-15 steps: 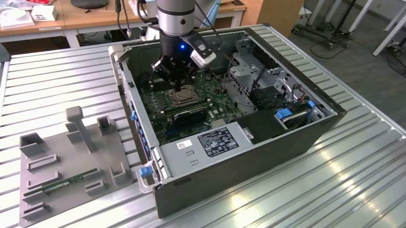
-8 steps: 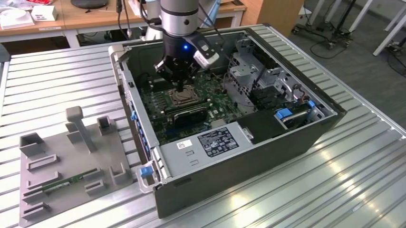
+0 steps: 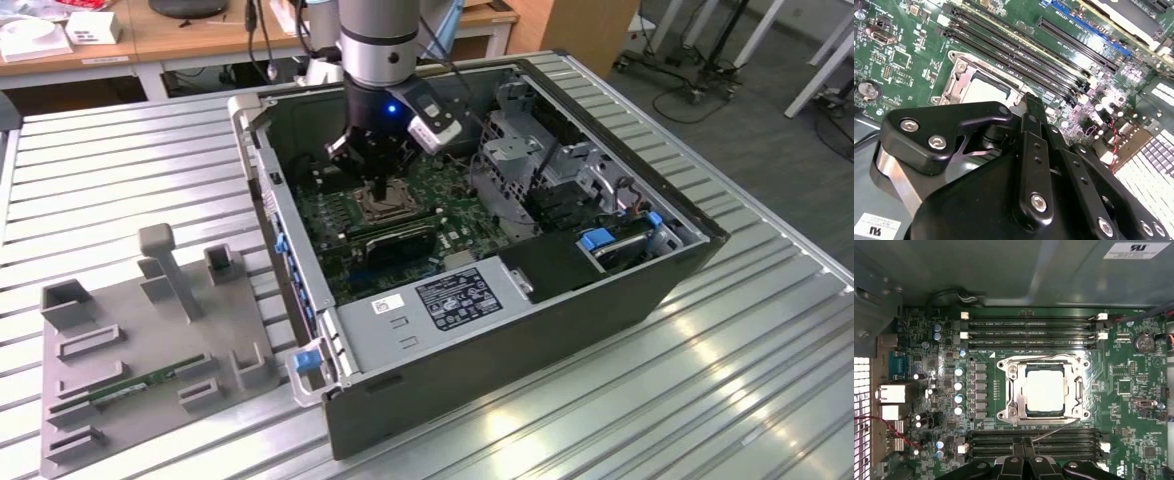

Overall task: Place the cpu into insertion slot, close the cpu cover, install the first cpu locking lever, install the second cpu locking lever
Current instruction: 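Install the second cpu locking lever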

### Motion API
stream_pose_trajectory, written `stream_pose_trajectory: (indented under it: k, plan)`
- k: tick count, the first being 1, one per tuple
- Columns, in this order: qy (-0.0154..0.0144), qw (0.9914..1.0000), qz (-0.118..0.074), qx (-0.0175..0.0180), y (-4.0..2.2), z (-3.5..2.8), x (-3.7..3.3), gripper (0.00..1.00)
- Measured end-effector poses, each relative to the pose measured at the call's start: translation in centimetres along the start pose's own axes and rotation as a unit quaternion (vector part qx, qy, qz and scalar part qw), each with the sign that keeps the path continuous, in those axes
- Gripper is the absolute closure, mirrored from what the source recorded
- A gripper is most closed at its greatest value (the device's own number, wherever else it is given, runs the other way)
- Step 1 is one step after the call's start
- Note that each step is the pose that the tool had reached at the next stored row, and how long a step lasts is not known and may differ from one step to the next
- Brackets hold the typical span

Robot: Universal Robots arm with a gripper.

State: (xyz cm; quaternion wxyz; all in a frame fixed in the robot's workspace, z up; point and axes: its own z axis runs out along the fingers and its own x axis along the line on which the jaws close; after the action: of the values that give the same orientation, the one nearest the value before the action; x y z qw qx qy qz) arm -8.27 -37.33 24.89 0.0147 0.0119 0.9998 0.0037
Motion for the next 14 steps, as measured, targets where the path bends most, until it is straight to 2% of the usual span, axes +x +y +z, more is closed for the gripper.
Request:
stream_pose_trajectory:
  k: [3, 8, 14]
  plan:
    - [0.0000, 1.00000, 0.000, -0.0001, 0.01, 0.53, -0.07, 0.89]
    - [0.0000, 1.00000, 0.000, 0.0000, 0.02, 1.07, -0.09, 0.89]
    - [-0.0001, 1.00000, 0.000, 0.0000, 0.01, 2.13, -0.05, 0.89]
